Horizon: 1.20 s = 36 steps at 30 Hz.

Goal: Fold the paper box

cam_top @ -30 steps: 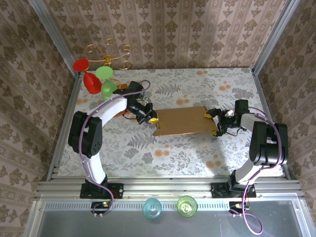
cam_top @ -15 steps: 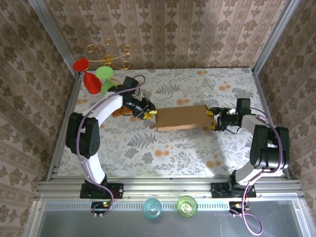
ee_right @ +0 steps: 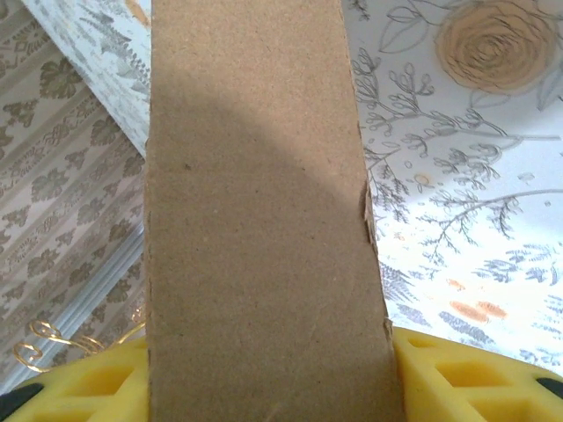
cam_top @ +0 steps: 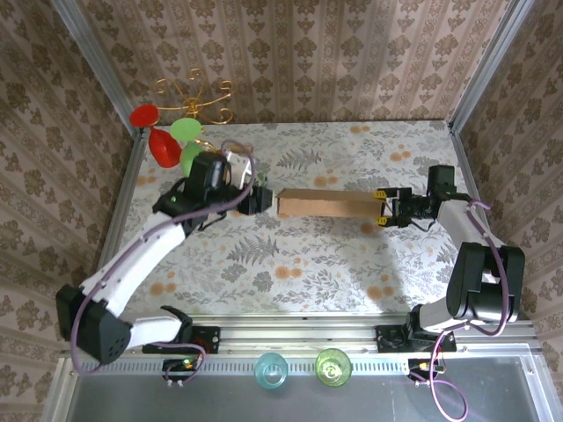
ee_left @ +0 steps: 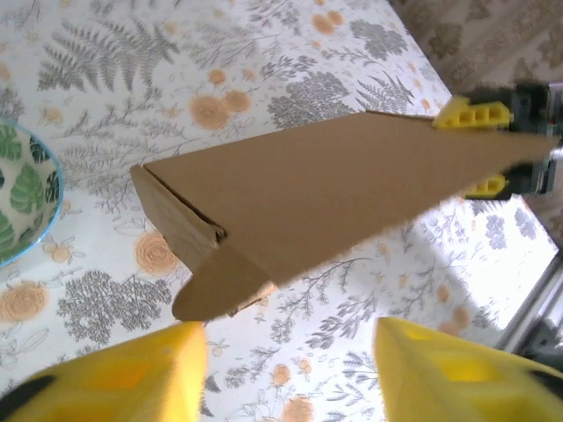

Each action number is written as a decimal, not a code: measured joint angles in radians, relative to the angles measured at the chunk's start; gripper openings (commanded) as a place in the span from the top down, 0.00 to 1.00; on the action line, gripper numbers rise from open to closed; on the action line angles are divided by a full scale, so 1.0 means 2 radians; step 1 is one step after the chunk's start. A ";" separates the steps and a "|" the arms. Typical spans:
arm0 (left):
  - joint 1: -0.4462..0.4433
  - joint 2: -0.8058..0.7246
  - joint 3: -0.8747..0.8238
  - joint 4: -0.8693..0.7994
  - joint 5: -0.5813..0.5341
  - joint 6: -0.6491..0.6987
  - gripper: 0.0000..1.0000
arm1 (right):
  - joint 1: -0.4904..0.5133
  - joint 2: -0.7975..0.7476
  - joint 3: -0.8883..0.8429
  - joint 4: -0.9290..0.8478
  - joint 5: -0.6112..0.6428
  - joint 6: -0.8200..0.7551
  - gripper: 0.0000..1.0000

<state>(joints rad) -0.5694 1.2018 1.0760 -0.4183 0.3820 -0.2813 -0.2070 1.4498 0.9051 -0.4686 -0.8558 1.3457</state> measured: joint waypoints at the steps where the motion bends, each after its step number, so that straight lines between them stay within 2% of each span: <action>1: -0.004 -0.016 -0.025 0.012 -0.004 0.017 0.40 | 0.000 -0.001 0.002 -0.010 0.002 0.003 0.44; 6: -0.006 -0.040 -0.093 0.059 -0.015 0.070 0.38 | -0.002 -0.009 0.005 -0.047 0.005 0.021 0.46; 12: -0.010 -0.036 -0.125 0.113 -0.016 0.077 0.38 | -0.003 -0.055 -0.020 -0.053 0.006 0.068 0.50; 21: -0.002 0.031 -0.139 0.204 -0.007 0.029 0.38 | -0.010 -0.061 -0.045 -0.043 0.006 0.114 0.50; 27: 0.007 0.087 -0.139 0.264 0.004 -0.012 0.37 | -0.010 -0.054 -0.045 -0.038 0.006 0.124 0.50; 36: 0.007 0.127 -0.131 0.339 0.025 -0.055 0.37 | -0.012 -0.051 -0.051 -0.015 0.005 0.134 0.51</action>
<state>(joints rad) -0.5545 1.4555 0.8143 0.2588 0.4316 -0.3904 -0.2314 1.3487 0.8024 -0.4984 -0.8452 1.6142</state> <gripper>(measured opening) 0.632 0.514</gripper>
